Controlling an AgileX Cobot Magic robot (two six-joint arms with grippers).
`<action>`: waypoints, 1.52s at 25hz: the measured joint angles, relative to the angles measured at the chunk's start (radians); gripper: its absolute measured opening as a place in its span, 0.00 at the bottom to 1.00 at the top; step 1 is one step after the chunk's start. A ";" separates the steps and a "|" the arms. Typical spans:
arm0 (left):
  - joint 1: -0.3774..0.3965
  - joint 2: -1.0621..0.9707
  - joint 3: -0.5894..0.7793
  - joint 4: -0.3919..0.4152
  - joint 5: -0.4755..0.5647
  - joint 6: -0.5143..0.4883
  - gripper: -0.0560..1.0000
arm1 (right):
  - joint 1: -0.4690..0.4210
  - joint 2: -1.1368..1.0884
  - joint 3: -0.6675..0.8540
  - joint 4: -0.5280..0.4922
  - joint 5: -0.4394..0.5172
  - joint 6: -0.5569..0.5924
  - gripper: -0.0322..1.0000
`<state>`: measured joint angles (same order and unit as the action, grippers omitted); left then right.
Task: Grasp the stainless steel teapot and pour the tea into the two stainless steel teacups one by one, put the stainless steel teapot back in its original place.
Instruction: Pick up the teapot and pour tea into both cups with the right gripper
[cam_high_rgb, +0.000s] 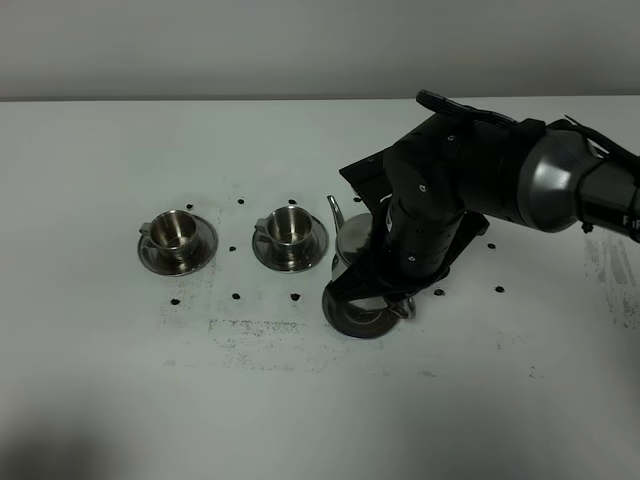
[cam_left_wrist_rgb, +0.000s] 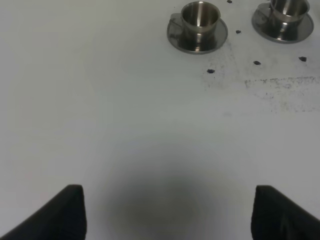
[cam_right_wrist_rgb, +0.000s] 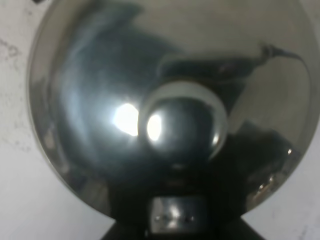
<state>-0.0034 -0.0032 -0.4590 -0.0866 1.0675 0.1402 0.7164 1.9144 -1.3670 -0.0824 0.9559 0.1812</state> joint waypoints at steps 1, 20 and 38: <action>0.000 0.000 0.000 0.000 0.000 0.000 0.68 | 0.000 0.000 -0.012 0.000 0.011 -0.019 0.20; 0.000 0.000 0.000 0.000 0.000 0.000 0.68 | 0.101 0.127 -0.346 0.003 0.187 -0.151 0.20; 0.000 0.000 0.000 0.000 0.000 0.000 0.68 | 0.049 0.313 -0.778 -0.049 0.286 -0.564 0.20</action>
<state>-0.0034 -0.0032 -0.4590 -0.0866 1.0675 0.1402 0.7649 2.2273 -2.1449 -0.1314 1.2420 -0.3827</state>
